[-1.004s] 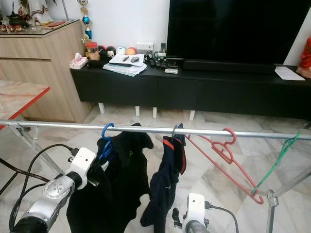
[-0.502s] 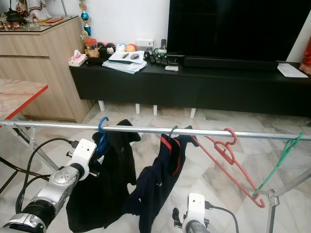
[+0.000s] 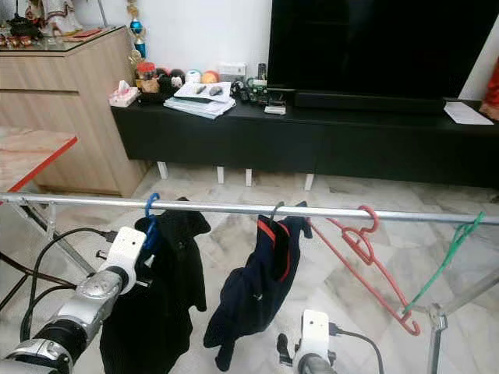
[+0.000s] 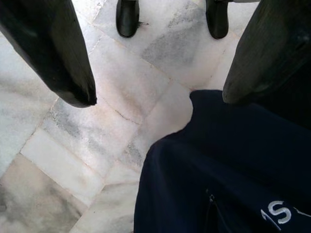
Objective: Hang hanger
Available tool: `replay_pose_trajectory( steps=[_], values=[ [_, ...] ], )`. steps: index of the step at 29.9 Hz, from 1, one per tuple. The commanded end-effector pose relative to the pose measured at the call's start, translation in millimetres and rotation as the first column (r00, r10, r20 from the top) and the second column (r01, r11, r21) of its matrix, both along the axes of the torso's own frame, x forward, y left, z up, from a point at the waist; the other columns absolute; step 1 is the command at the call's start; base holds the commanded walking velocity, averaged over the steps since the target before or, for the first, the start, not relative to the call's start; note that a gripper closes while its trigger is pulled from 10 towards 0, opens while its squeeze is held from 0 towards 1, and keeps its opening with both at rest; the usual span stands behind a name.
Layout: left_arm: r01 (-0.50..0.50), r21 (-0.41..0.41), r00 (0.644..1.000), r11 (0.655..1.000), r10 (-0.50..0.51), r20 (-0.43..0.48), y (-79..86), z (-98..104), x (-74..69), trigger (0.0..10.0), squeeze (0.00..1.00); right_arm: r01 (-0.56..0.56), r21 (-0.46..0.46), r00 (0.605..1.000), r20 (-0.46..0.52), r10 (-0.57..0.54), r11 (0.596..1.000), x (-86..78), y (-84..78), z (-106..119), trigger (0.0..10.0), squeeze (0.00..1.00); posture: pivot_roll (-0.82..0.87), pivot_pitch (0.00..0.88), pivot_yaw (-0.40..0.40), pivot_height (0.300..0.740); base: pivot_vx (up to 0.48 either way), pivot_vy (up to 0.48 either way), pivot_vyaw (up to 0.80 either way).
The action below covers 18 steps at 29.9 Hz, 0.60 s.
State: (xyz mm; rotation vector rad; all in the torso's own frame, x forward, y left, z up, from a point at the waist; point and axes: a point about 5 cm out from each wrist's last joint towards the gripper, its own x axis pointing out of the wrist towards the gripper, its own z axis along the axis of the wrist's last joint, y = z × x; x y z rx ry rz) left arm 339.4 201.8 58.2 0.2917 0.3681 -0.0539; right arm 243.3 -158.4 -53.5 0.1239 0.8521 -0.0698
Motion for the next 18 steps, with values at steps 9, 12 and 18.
replay_pose_trajectory(
  steps=[9,12,18],
  values=[
    [0.006,-0.002,0.999,1.000,-0.006,0.043,2.7,3,-0.3,10.0,1.00,-0.013,-0.008,1.000,-0.007,0.013,1.000,0.4,0.8,0,10.0,0.00,0.06,0.000,0.027,0.740,0.000,0.000,0.00],
    [-0.004,-0.011,0.999,1.000,0.005,0.054,3.8,2,-2.1,10.0,1.00,-0.018,-0.012,1.000,-0.007,0.018,1.000,0.9,-0.1,0,10.0,0.00,0.06,0.000,0.021,0.740,0.000,0.000,0.00],
    [-0.005,-0.030,0.995,1.000,0.008,0.101,6.4,4,-5.6,10.0,1.00,-0.017,-0.011,1.000,-0.003,0.017,1.000,1.3,0.4,1,10.0,0.00,0.04,0.000,0.032,0.740,0.000,0.000,0.00]
  ],
)
